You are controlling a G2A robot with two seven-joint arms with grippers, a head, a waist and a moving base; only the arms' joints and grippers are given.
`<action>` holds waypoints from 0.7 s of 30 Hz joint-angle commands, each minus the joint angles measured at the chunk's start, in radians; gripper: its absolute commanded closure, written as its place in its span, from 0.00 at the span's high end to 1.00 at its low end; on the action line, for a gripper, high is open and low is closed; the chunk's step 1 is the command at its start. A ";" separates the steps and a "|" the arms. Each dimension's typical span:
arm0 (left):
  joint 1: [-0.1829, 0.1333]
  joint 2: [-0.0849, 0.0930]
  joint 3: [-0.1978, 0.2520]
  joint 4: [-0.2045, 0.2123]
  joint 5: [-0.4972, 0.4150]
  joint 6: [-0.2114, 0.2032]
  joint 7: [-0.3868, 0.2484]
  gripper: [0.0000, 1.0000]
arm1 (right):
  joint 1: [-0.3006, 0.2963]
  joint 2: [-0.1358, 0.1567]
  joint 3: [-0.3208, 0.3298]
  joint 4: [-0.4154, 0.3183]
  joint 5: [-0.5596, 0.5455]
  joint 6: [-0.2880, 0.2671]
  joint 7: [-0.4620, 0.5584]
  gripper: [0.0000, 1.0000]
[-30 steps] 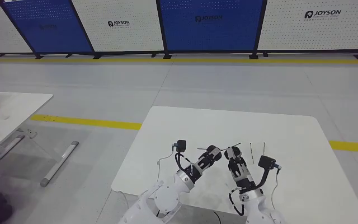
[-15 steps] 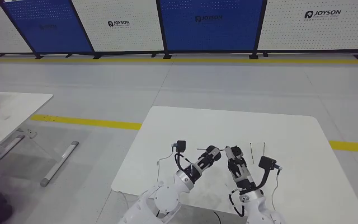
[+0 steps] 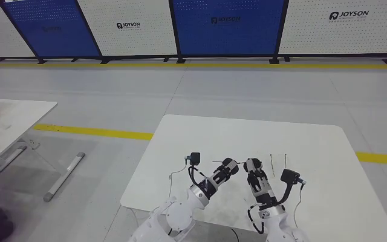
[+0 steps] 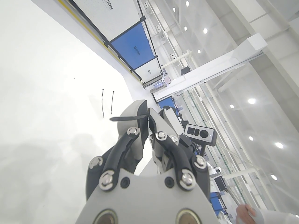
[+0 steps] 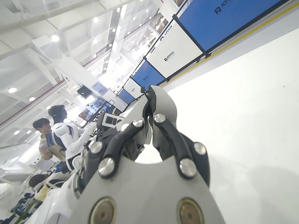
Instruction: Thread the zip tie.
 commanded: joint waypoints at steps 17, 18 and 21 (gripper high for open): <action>0.013 0.004 -0.012 -0.011 0.005 -0.016 -0.014 0.00 | 0.012 -0.005 -0.020 0.010 -0.015 0.017 0.005 0.00; 0.014 0.004 -0.012 -0.010 0.005 -0.017 -0.014 0.00 | 0.011 -0.005 -0.020 0.010 -0.014 0.017 0.005 0.00; 0.014 0.005 -0.013 -0.010 0.004 -0.018 -0.015 0.00 | 0.011 -0.005 -0.020 0.010 -0.012 0.018 0.005 0.00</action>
